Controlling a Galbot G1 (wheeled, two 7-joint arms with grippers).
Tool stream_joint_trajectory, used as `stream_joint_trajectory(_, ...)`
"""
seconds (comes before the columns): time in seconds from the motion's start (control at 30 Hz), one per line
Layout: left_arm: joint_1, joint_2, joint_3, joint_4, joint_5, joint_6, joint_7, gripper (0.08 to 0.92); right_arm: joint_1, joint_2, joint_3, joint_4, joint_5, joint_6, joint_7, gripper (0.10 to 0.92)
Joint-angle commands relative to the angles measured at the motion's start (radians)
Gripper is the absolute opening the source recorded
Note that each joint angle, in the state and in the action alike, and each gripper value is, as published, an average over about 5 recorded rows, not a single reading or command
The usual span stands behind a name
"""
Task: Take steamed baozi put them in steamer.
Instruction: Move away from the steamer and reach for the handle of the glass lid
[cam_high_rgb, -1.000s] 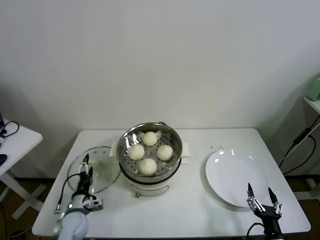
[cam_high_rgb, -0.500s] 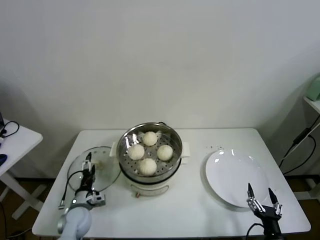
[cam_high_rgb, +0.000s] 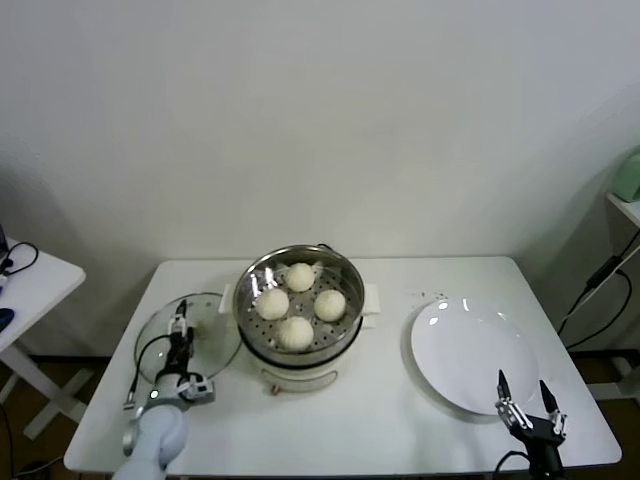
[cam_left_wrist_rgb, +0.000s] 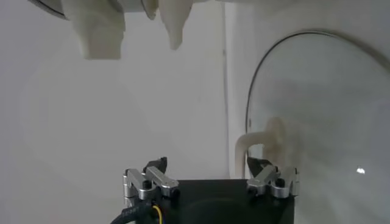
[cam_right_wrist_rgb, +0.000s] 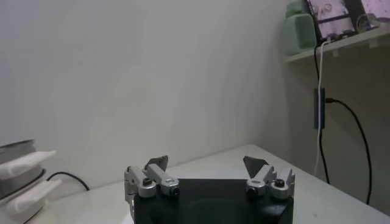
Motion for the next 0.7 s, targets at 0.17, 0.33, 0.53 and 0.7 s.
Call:
stream_joint_trajectory(0.17,-0.046,0.009,0.000,0.087,0.001,-0.013,-0.025,0.823,0.002,0.008,0.003,0.002,-0.002,0.000,0.001,0.823)
stream_joint_trajectory(0.33,-0.051,0.019,-0.003,0.118,0.002,-0.028,-0.040,0.779,0.003,0.011,0.003,0.002,-0.002,0.001,0.001,0.823)
stream_joint_trajectory(0.53,-0.051,0.028,-0.006,0.143,0.001,-0.041,-0.060,0.610,0.003,0.012,0.006,0.003,-0.002,0.004,0.002,0.823)
stream_joint_trajectory(0.7,-0.046,0.029,-0.009,0.140,-0.001,-0.051,-0.075,0.472,0.004,0.015,0.007,0.004,-0.002,0.009,0.003,0.823)
